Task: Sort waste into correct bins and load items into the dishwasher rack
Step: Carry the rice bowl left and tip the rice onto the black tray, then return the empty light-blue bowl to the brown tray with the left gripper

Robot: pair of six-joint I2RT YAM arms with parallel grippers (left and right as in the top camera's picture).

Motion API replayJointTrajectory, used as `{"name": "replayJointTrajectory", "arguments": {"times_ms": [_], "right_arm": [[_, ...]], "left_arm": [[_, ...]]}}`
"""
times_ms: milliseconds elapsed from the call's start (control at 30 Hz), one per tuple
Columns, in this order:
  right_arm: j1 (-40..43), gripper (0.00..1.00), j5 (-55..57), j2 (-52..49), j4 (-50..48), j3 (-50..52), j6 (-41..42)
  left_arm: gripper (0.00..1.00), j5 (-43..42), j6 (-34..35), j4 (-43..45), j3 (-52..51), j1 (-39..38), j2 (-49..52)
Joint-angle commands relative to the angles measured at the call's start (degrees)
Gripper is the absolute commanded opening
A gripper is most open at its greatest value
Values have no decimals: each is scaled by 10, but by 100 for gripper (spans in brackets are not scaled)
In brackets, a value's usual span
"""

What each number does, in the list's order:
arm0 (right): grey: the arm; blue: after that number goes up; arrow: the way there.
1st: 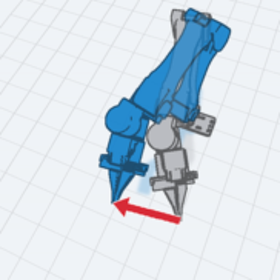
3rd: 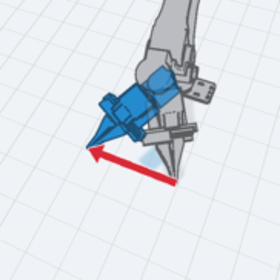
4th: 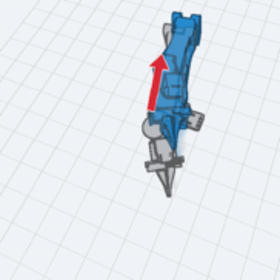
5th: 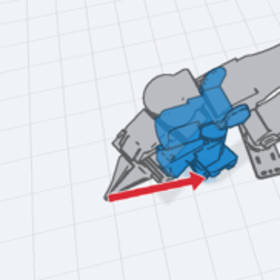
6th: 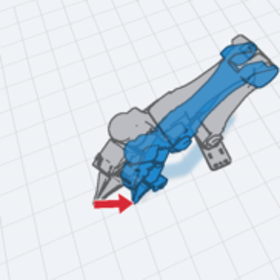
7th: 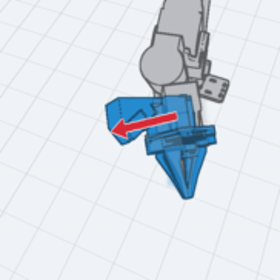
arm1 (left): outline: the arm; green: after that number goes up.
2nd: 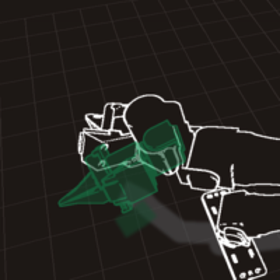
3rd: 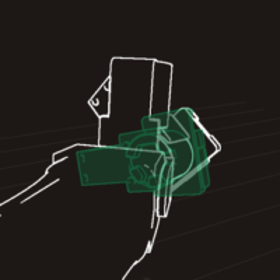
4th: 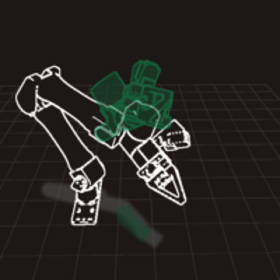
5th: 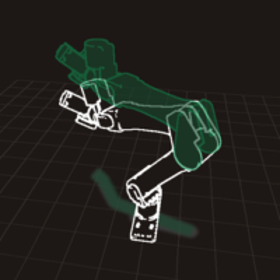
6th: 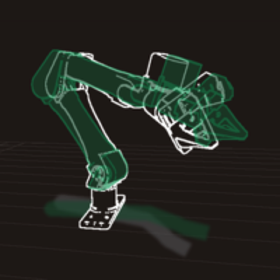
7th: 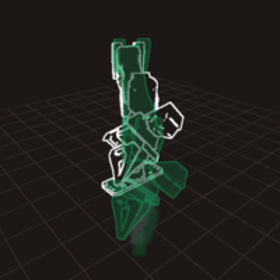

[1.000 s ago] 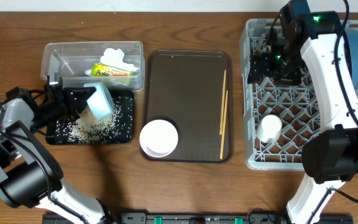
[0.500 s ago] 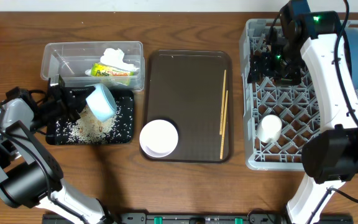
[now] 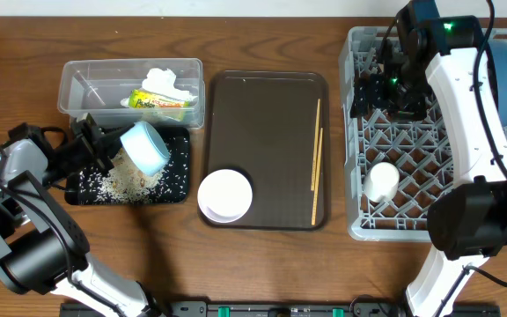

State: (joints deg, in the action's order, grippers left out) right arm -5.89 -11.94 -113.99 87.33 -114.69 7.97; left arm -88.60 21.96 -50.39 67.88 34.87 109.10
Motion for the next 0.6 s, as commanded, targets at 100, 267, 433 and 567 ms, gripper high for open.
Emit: {"name": "replayJointTrajectory", "arguments": {"times_ms": [100, 267, 433, 567], "right_arm": [[-9, 86, 2, -1, -1, 1, -12], [-9, 86, 2, -1, -1, 1, -14], [-9, 86, 2, -1, -1, 1, -14], [-9, 86, 2, -1, -2, 1, -14]], "left_arm": [[6, -15, 71, -1, -2, 3, 2], [6, -15, 5, 1, -1, 2, -2], [6, -9, -51, 1, 5, -9, -72], [6, 127, -52, 18, 35, -49, -179]]}}
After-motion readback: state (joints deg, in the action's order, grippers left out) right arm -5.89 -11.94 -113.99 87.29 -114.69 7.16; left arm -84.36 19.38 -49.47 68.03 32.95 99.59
